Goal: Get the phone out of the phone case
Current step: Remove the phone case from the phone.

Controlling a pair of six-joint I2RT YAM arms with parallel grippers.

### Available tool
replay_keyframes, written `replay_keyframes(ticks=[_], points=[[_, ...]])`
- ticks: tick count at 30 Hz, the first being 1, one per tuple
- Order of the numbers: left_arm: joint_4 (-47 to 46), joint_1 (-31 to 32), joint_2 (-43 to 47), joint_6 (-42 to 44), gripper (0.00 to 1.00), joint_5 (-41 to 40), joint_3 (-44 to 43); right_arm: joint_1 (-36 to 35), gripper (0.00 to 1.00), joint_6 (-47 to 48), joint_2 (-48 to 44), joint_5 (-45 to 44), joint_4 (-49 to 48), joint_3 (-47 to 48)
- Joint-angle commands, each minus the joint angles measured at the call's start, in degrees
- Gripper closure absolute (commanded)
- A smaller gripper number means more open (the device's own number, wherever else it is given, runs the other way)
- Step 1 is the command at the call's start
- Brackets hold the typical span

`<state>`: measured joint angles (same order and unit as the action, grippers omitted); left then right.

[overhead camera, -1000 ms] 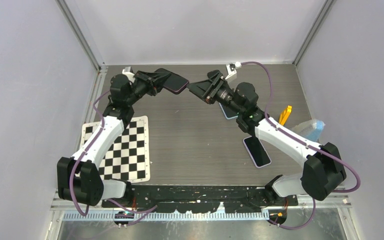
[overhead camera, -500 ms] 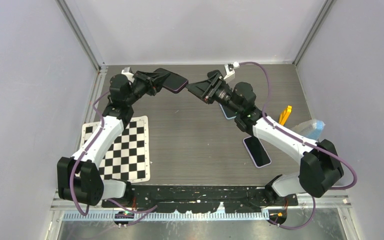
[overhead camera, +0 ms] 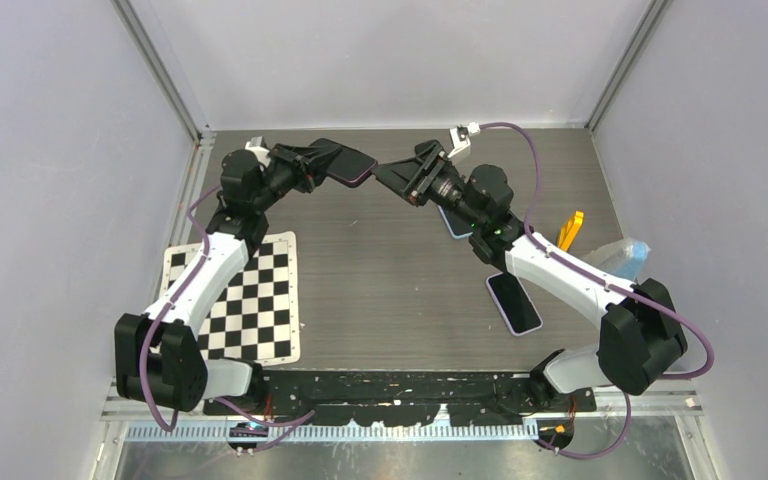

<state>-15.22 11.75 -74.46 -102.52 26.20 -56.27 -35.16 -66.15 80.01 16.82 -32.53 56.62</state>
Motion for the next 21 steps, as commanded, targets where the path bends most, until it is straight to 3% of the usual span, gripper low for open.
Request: replay_keyframes(ticks=[1,8,15,21], points=[[-6.2,0.6,0.9,-2.1,1.0,0.9,-1.5,-0.3,0.54,0.6,0.0,-0.3,-1.8,0.8],[-8.9,0.9,0.7,-3.2,1.0,1.1,-1.8,-0.3,0.67,1.0,0.9,-2.4,3.7,0.8],[-24.4,1.3,-2.1,-6.8,1.0,1.7,-2.9,-0.3,0.79,0.8,1.9,-7.4,13.7,1.6],[-26.4,1.4,-2.1,-8.1,1.0,0.7,-3.2,-0.3,0.89,0.6,2.4,-10.3,20.4,2.4]])
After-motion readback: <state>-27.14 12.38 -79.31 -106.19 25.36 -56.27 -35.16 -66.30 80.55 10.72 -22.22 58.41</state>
